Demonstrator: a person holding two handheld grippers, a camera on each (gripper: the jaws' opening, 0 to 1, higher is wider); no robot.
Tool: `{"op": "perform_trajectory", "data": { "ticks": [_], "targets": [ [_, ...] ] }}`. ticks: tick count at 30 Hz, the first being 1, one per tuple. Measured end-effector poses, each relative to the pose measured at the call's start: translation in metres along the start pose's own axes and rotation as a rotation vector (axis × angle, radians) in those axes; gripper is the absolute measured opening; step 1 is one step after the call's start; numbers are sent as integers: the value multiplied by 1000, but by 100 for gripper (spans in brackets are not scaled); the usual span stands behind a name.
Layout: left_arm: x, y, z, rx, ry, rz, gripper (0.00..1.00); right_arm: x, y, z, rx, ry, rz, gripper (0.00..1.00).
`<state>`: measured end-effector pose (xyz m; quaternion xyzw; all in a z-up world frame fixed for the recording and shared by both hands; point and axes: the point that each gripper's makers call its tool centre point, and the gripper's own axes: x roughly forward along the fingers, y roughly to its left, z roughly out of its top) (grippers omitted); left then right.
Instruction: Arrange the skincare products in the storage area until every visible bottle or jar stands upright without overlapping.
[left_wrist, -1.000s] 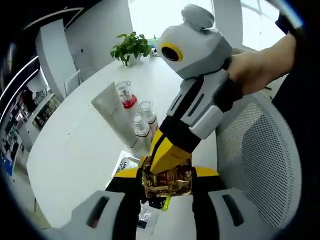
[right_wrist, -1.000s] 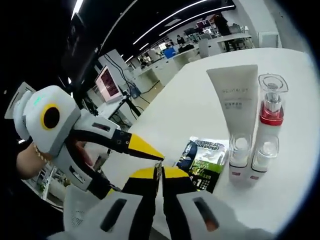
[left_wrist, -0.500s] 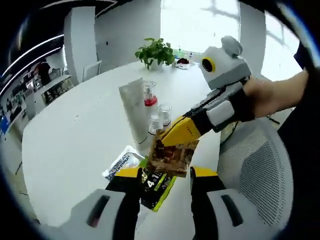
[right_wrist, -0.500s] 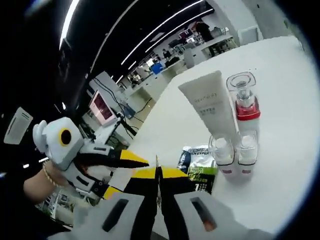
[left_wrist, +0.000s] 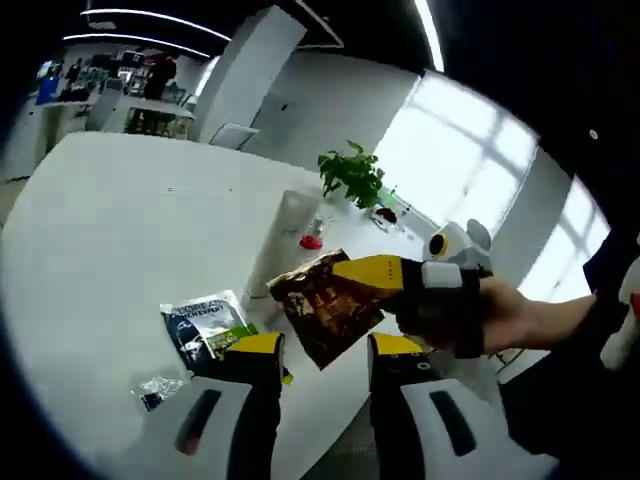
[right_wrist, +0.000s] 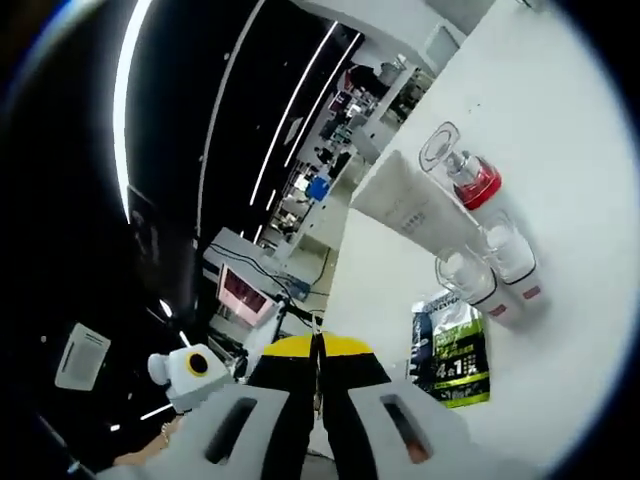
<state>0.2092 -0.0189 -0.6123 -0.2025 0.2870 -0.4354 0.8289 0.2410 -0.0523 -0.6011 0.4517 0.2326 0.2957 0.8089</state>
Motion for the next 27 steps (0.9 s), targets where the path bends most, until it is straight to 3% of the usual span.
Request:
{"op": "perform_trajectory", "data": {
  "ticks": [6, 9, 12, 15, 17, 20, 25, 27],
  "targets": [
    [-9, 1, -2, -103, -53, -13, 15, 0, 10, -9, 53, -24, 21, 1],
    [-14, 3, -4, -102, -58, 6, 7, 1, 13, -12, 57, -27, 24, 1],
    [-18, 3, -1, -138, -88, 2, 5, 3, 14, -14, 40, -25, 22, 2],
    [-21, 0, 3, -186, -127, -20, 1, 2, 9, -15, -65, -7, -7, 3],
    [-23, 2, 3, -228, -126, -18, 0, 4, 11, -14, -77, -2, 7, 4],
    [-25, 3, 3, -219, -118, -8, 0, 5, 9, -11, -164, 17, 1, 6],
    [-30, 6, 7, -245, -120, -8, 0, 13, 10, -7, -227, 56, 28, 6],
    [-30, 7, 8, -241, -120, -2, 0, 15, 14, -9, -301, 84, 35, 6]
  ]
}}
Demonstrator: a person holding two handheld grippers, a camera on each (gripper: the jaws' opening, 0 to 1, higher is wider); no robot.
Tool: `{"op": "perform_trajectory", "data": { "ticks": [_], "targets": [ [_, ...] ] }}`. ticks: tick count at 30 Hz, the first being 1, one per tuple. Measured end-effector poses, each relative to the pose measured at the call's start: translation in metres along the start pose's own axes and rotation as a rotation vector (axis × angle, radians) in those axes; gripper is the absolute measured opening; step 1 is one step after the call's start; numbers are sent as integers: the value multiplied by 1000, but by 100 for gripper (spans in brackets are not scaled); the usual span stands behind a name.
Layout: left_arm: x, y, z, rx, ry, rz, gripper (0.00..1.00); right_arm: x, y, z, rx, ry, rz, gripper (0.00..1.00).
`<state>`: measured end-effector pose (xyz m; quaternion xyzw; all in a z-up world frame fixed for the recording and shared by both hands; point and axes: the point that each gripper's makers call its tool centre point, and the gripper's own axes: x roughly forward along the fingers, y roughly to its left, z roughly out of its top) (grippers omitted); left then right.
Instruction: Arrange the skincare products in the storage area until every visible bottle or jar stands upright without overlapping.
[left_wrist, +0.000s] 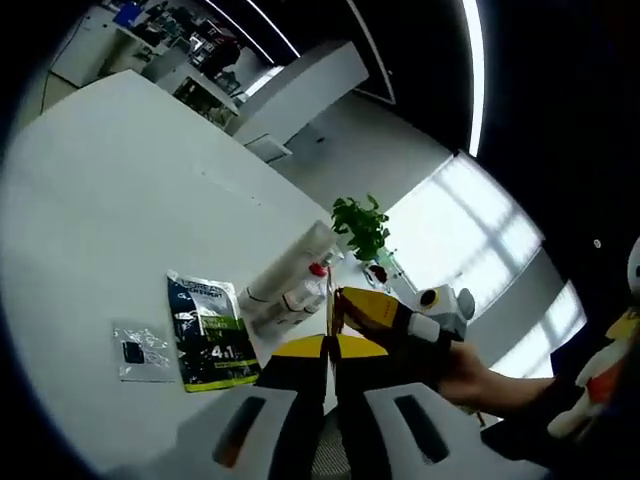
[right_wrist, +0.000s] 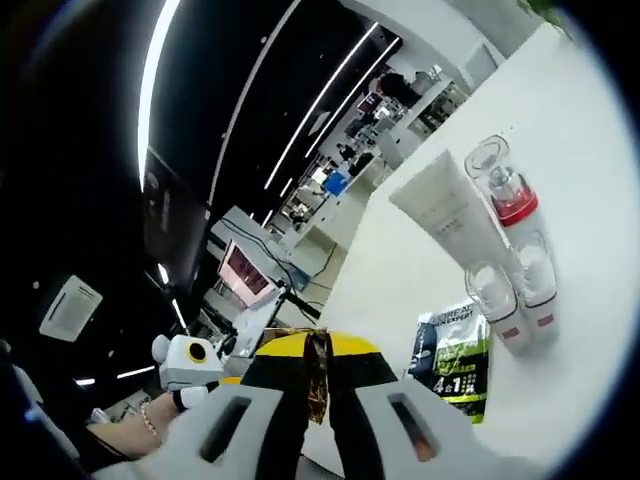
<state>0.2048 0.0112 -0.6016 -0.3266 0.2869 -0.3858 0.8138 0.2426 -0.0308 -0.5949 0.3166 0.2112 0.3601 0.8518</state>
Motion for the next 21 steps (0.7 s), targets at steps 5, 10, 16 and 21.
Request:
{"op": "perform_trajectory", "data": {
  "ticks": [5, 10, 16, 21],
  "targets": [
    [-4, 15, 2, -9, 5, 23, 0, 10, 5, -3, -197, 57, -4, 3],
    [-6, 29, 0, -8, 16, 62, 0, 24, 4, -12, -378, 107, -37, 1],
    [-9, 60, 1, 90, 69, 166, 0, 46, -6, -28, -424, 168, -79, 1],
    [-9, 85, 5, 110, 89, 219, 0, 65, -14, -38, -441, 207, -109, 1]
  ]
}}
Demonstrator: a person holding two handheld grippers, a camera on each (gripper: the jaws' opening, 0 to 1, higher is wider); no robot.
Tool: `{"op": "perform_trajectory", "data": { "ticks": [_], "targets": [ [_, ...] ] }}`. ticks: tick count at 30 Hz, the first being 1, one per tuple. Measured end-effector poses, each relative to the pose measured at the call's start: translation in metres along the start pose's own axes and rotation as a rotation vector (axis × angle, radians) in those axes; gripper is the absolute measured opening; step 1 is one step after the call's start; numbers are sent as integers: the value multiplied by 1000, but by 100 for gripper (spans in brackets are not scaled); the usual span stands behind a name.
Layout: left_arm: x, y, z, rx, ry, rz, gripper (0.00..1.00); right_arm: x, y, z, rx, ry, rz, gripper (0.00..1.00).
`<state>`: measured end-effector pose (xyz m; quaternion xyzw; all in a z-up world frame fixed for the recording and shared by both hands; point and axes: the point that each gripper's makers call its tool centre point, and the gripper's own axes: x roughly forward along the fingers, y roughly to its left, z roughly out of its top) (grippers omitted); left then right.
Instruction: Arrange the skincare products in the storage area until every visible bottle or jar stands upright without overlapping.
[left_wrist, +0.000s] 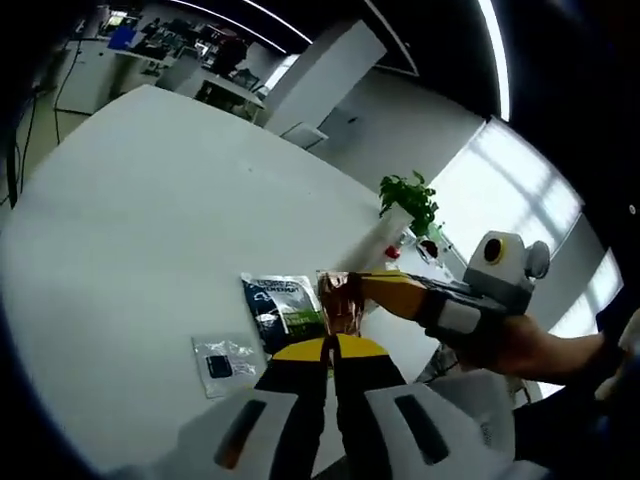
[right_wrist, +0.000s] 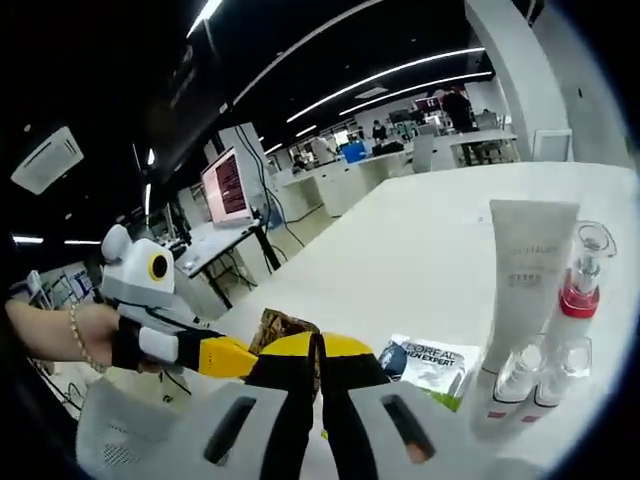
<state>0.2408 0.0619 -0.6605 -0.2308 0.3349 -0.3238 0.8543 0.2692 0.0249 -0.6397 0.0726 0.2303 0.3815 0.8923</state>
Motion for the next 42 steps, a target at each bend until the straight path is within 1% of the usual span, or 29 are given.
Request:
{"op": "perform_trajectory", "data": {
  "ticks": [1, 3, 5, 6, 7, 8, 9, 10, 11, 12, 13, 15, 17, 18, 19, 20, 21, 22, 24, 25, 26, 29, 30, 31, 35, 36, 40, 42],
  "targets": [
    [2, 5, 1, -4, 1, 6, 0, 3, -5, 0, -9, 3, -11, 1],
    [4, 12, 3, -6, 2, 16, 0, 13, -9, 0, -11, 10, -23, 1],
    [8, 27, 8, -13, 7, 32, 0, 22, -14, -1, -16, 19, -35, 1],
    [10, 24, 7, -7, 10, 38, 0, 25, -15, -1, -20, 23, -40, 1],
    [13, 30, 9, 2, 17, 50, 0, 32, -15, -1, -26, 30, -46, 1],
    [14, 34, 11, 3, 21, 53, 0, 34, -16, -1, -27, 32, -49, 1],
    [15, 38, 12, 4, 24, 56, 0, 40, -23, -4, -40, 40, -64, 1],
    [18, 43, 14, 7, 28, 59, 0, 43, -26, -5, -72, 55, -78, 1],
    [20, 48, 15, 14, 34, 65, 0, 45, -26, -4, -147, 78, -84, 1],
    [21, 47, 15, 17, 37, 72, 0, 49, -27, -4, -174, 83, -87, 1],
    [23, 51, 17, 21, 42, 79, 0, 57, -27, -5, -171, 86, -89, 1],
    [28, 63, 20, 21, 54, 92, 0, 65, -31, -8, -167, 98, -90, 1],
    [30, 64, 18, 19, 63, 102, 0, 71, -36, -12, -162, 116, -94, 1],
    [36, 73, 19, 16, 68, 106, 0, 76, -40, -14, -158, 122, -98, 1],
    [38, 76, 19, 15, 73, 109, 0, 78, -42, -16, -144, 125, -104, 1],
    [41, 77, 19, 17, 79, 108, 0, 81, -48, -20, -90, 130, -128, 1],
    [44, 78, 18, 18, 85, 107, 0, 83, -51, -21, -86, 138, -136, 1],
    [50, 87, 16, 21, 97, 111, 0, 89, -53, -23, -105, 145, -136, 1],
    [51, 91, 15, 26, 112, 125, 0, 97, -58, -30, -122, 167, -141, 1],
    [53, 93, 15, 29, 118, 129, 0, 98, -59, -31, -121, 170, -142, 1],
    [56, 99, 13, 22, 126, 132, 0, 100, -61, -34, -119, 180, -144, 1],
    [60, 103, 9, 24, 146, 137, 0, 104, -66, -41, -124, 207, -151, 1],
    [64, 109, 8, 30, 157, 138, 0, 105, -67, -44, -125, 215, -151, 1],
    [66, 110, 7, 31, 164, 139, 0, 106, -68, -46, -128, 222, -150, 1],
    [67, 117, 2, 42, 188, 144, 0, 113, -73, -56, -153, 251, -142, 1],
    [63, 113, 3, 49, 190, 147, 0, 115, -74, -56, -157, 255, -140, 1],
    [65, 115, 3, 89, 195, 154, 0, 117, -74, -56, -155, 256, -137, 1],
    [65, 115, 3, 122, 202, 157, 1, 120, -76, -58, -171, 263, -137, 1]
  ]
}}
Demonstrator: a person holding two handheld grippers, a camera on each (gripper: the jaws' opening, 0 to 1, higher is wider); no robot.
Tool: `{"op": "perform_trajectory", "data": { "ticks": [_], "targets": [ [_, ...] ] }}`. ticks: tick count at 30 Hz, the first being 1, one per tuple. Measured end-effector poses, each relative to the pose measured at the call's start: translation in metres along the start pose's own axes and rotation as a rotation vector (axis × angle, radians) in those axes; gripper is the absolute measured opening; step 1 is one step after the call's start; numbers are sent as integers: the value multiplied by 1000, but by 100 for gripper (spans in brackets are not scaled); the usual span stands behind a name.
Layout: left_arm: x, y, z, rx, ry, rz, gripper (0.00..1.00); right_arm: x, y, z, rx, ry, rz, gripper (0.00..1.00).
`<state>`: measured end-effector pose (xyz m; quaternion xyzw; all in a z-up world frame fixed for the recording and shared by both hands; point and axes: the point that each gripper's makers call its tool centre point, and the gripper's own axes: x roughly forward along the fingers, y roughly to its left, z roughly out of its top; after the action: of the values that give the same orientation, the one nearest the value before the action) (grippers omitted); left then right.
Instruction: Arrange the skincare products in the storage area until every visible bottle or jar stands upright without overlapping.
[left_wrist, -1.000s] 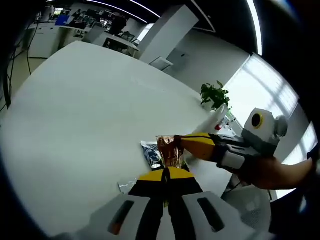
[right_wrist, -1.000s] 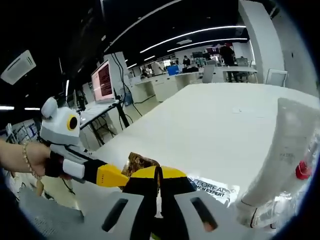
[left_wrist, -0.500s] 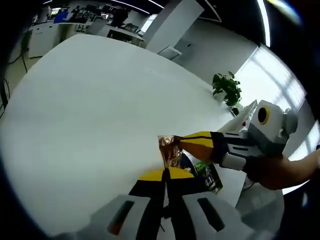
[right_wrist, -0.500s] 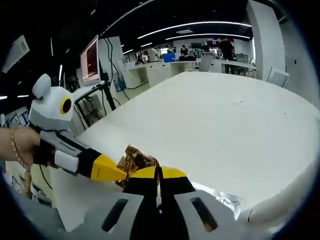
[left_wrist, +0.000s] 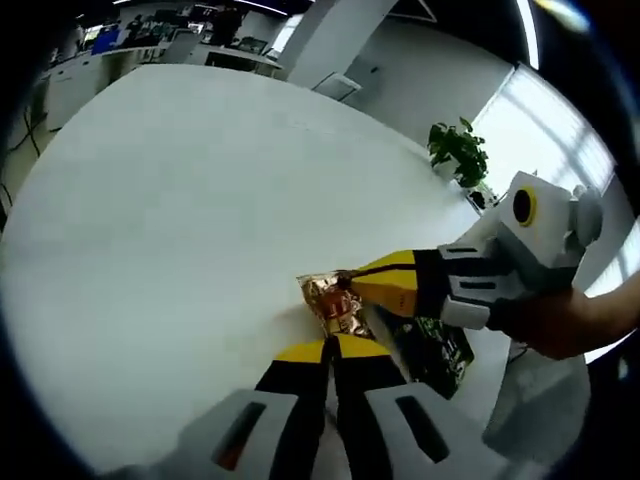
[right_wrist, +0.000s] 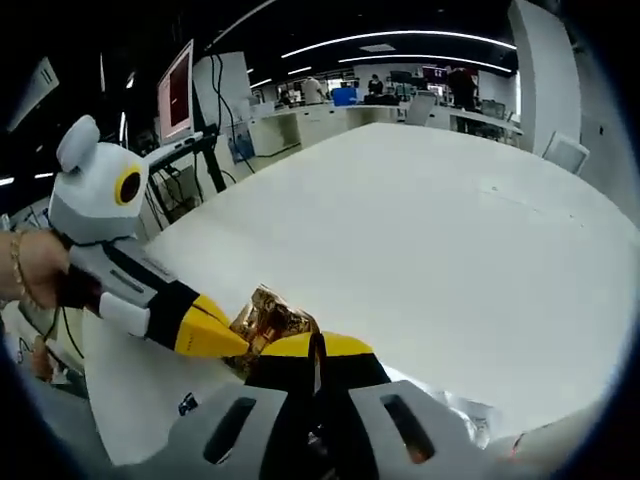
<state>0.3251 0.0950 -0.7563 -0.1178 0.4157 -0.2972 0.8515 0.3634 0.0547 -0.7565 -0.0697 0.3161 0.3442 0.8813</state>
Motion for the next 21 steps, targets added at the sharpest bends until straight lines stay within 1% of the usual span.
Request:
{"op": "perform_trajectory", "data": {
  "ticks": [1, 2, 3, 4, 5, 6, 7, 8, 9, 11, 13, 14, 15, 16, 19, 21],
  "targets": [
    [0, 0, 0, 49, 8, 4, 1, -1, 1, 0, -4, 1, -1, 1],
    [0, 6, 0, 84, 16, 11, 2, 0, 1, -1, -4, 4, -1, 1],
    [0, 10, 0, 144, 23, 39, 3, 2, 1, -3, -4, 10, 0, 1],
    [1, 13, 1, 179, 27, 57, 3, 3, 1, -4, -5, 13, 0, 1],
    [0, 15, 2, 211, 27, 76, 4, 5, 2, -6, -9, 17, -1, 1],
    [2, 9, 4, 259, 20, 81, 5, 6, 2, -7, -13, 20, -4, 1],
    [-1, 18, 10, 314, 5, 120, 5, 6, 1, -8, -16, 23, -11, 2],
    [-2, 21, 13, 341, -3, 139, 3, 6, 0, -8, -17, 23, -13, 2],
    [-3, 22, 14, 351, -4, 148, 2, 6, 0, -8, -18, 23, -12, 1],
    [-3, 14, 16, 353, -14, 134, 4, 8, 0, -8, -30, 25, -7, 1],
    [-3, 10, 22, 380, -34, 125, 7, 9, -1, -7, -49, 24, -5, 2],
    [2, 12, 25, 433, -48, 122, 9, 9, -1, -7, -54, 25, -3, 2],
    [3, 10, 26, 463, -47, 114, 9, 9, -1, -7, -54, 25, -2, 2],
    [5, 7, 26, 490, -39, 104, 10, 9, -1, -7, -55, 26, -2, 2],
    [13, -1, 22, 536, -9, 83, 14, 8, 0, -7, -62, 26, -5, 2],
    [17, 3, 20, 603, 18, 99, 16, 7, 0, -7, -60, 27, -5, 2]
  ]
}}
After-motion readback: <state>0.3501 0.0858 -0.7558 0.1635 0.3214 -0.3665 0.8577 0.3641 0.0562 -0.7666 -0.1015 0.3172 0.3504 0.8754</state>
